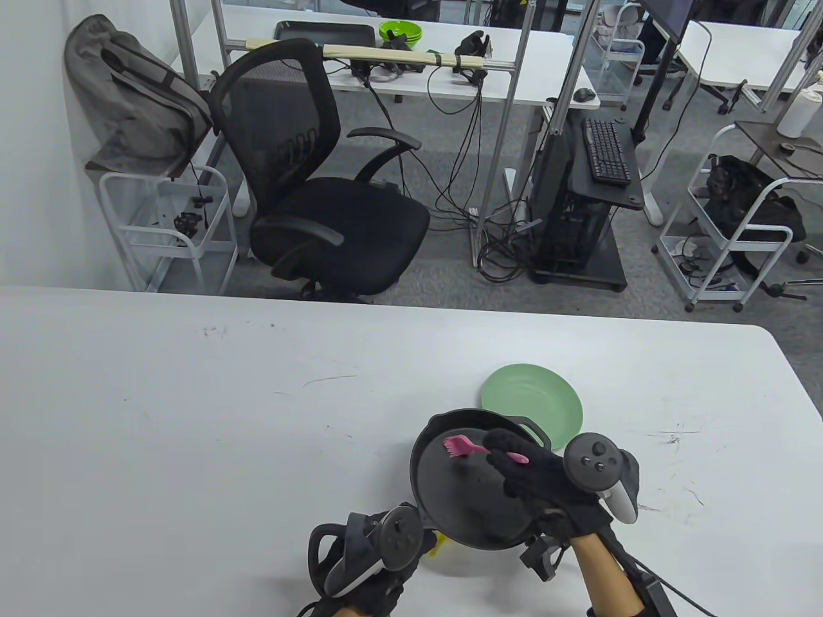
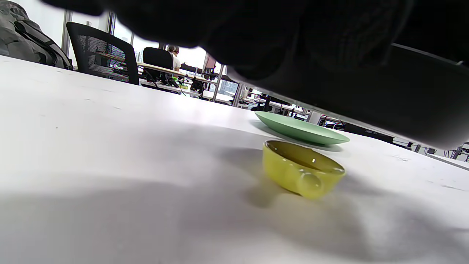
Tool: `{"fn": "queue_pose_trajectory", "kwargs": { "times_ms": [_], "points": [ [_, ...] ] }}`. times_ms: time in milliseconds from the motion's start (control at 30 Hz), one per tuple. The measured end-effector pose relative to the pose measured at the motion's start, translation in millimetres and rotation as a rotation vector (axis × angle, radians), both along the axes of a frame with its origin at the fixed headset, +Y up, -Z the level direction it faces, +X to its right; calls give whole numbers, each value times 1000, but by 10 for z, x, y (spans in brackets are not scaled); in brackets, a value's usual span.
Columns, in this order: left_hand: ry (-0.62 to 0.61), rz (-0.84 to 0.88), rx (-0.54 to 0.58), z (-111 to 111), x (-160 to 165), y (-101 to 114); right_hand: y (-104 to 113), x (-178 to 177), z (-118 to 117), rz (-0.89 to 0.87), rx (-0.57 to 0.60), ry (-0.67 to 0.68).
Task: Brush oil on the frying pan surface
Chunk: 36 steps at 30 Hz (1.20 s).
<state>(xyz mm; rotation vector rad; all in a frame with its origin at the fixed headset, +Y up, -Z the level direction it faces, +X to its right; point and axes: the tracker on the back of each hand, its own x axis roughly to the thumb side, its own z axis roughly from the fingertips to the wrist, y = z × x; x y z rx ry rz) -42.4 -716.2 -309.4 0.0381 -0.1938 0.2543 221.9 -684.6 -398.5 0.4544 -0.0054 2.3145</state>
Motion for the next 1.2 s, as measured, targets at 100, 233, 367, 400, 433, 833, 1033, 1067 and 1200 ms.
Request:
{"fn": "queue_pose_trajectory", "kwargs": {
  "times_ms": [100,233,367,400,433,833,1033,1067,1200],
  "points": [
    [1,6,-2,1,0,-5,69,29,50,6,77,-45],
    [3,17,10,18,-2,22,193,-47,155,75,191,-55],
    [11,13,28,32,1,33,99,-146,130,112,135,41],
    [10,15,33,30,3,28,60,-181,125,70,72,90],
    [13,12,24,26,3,23,38,-205,127,47,43,98],
    [21,9,11,12,-10,-2,-48,-402,146,-175,-155,355],
    [38,27,12,-25,-101,-6,-59,-271,115,-382,-244,380],
    [44,32,13,-35,-124,-5,-41,-229,118,-425,-240,375],
    [67,41,17,-60,-198,1,34,-79,121,-541,-197,346]
  ]
}}
